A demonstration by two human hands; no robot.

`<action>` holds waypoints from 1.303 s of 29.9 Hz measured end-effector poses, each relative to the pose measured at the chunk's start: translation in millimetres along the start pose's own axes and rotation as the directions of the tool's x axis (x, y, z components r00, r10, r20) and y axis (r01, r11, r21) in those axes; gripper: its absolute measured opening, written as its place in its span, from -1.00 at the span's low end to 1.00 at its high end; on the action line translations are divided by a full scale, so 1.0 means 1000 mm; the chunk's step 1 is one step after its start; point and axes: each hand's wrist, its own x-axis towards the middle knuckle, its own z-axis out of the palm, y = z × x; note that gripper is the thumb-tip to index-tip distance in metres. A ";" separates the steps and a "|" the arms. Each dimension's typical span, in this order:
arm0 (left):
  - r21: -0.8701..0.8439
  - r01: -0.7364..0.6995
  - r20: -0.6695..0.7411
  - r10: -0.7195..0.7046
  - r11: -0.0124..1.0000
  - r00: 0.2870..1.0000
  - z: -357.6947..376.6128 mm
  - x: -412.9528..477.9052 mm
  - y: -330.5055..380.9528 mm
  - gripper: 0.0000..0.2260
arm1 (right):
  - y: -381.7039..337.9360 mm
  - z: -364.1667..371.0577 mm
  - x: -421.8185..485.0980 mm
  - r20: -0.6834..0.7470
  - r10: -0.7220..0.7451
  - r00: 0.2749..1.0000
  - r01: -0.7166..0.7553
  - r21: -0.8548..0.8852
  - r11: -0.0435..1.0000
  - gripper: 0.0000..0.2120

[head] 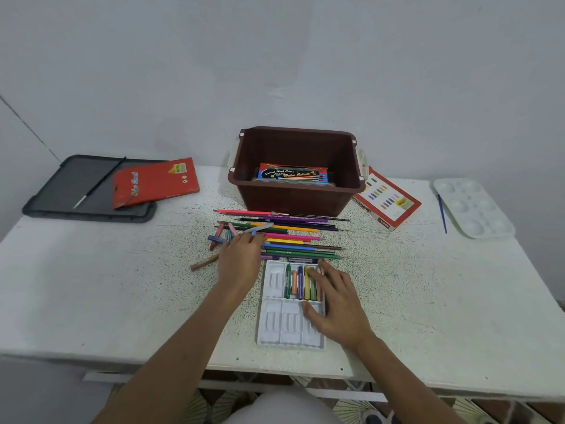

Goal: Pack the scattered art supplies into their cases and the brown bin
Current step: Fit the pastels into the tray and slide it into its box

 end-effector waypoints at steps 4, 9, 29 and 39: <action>-0.085 0.016 -0.019 -0.018 0.996 1.000 -0.002 -0.001 -0.002 -0.73 | 0.000 0.000 0.000 0.004 0.006 1.000 -0.006 -0.009 1.000 -0.40; -0.524 0.276 0.138 -0.240 0.806 0.961 -0.013 -0.017 0.002 -0.70 | 0.000 -0.001 0.000 0.003 0.000 1.000 0.000 -0.012 1.000 -0.39; -0.493 0.235 0.358 -0.052 0.838 0.932 -0.015 -0.041 0.028 -0.71 | -0.001 0.001 -0.001 0.005 0.011 1.000 -0.011 -0.006 1.000 -0.40; -0.438 0.206 0.288 -0.081 0.875 0.954 -0.009 -0.043 0.038 -0.71 | 0.000 0.001 -0.001 0.001 0.008 1.000 -0.008 -0.003 1.000 -0.40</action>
